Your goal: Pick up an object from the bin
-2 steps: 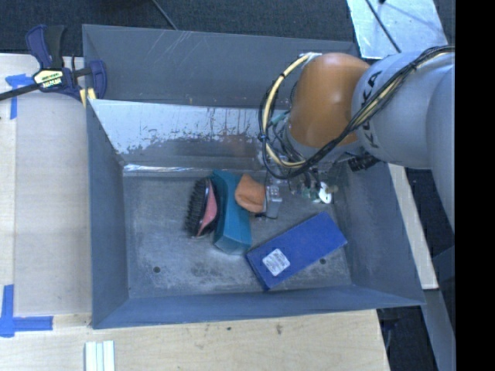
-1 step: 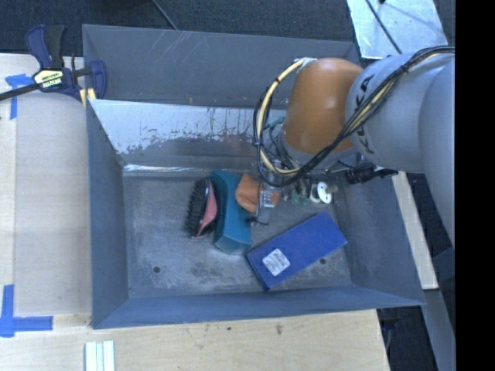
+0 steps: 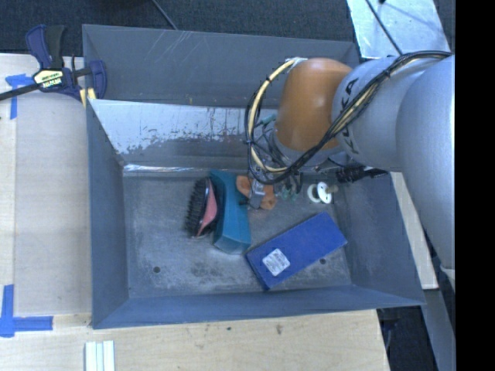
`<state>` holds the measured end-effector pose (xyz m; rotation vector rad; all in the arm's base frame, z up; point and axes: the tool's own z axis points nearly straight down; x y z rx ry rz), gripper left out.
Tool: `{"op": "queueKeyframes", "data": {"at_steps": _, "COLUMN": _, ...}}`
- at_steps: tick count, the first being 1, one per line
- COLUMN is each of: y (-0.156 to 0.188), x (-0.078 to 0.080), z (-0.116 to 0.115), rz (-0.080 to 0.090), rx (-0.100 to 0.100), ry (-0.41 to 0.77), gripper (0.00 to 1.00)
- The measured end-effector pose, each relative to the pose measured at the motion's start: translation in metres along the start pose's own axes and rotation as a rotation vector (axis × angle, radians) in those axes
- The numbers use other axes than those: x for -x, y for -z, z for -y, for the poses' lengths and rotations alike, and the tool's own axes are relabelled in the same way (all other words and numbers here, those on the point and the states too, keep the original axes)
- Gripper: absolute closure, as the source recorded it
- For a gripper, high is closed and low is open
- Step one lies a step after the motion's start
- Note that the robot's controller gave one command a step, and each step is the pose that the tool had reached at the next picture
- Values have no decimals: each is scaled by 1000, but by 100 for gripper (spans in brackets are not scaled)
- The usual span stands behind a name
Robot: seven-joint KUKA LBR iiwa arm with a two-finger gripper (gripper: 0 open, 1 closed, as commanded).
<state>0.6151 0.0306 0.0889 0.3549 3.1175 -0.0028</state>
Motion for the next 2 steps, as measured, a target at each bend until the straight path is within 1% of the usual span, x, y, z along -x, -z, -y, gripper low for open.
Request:
{"op": "queueKeyframes", "data": {"at_steps": 1, "y": 0, "x": 0, "z": 0, "rz": 0, "rx": 0, "ry": 0, "gripper": 100}}
{"op": "queueKeyframes", "data": {"at_steps": 2, "y": 209, "x": 9, "z": -8, "rz": -2, "rx": 2, "ry": -98, "gripper": 100}}
